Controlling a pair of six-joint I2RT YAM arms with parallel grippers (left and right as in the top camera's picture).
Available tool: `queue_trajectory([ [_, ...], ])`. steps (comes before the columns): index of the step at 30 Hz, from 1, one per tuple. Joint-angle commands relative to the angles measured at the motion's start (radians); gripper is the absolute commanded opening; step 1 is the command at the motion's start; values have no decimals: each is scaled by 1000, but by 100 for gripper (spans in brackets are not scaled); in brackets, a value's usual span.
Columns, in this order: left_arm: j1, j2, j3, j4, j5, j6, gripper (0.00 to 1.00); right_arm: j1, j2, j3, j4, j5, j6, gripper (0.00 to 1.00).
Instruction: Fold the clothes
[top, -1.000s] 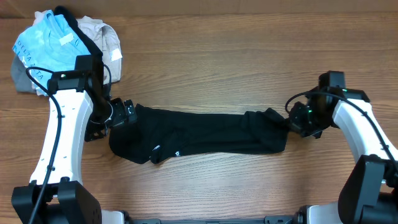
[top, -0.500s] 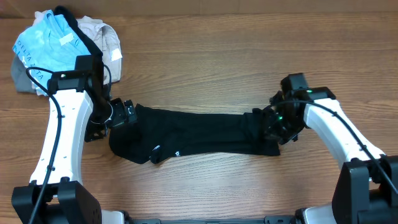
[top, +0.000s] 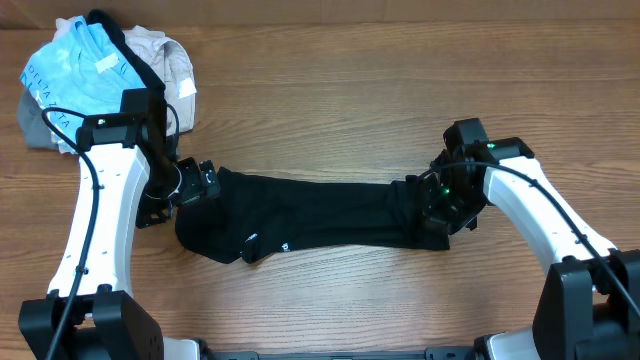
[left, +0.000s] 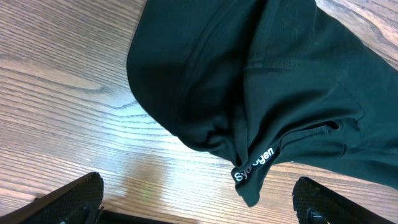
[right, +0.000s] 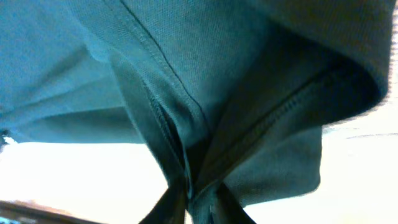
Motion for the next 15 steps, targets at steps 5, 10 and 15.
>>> queue_trajectory([
  [5, -2, -15, -5, 1, 10, 22, 100, -72, -52, 198, -96, 45, 0, 89],
  [10, -2, -15, -5, 2, 10, 22, 100, -182, -50, 213, -69, 51, 3, 100],
  [15, -2, -15, -5, 3, 10, 22, 100, -285, -49, 170, 0, 51, 3, 100],
])
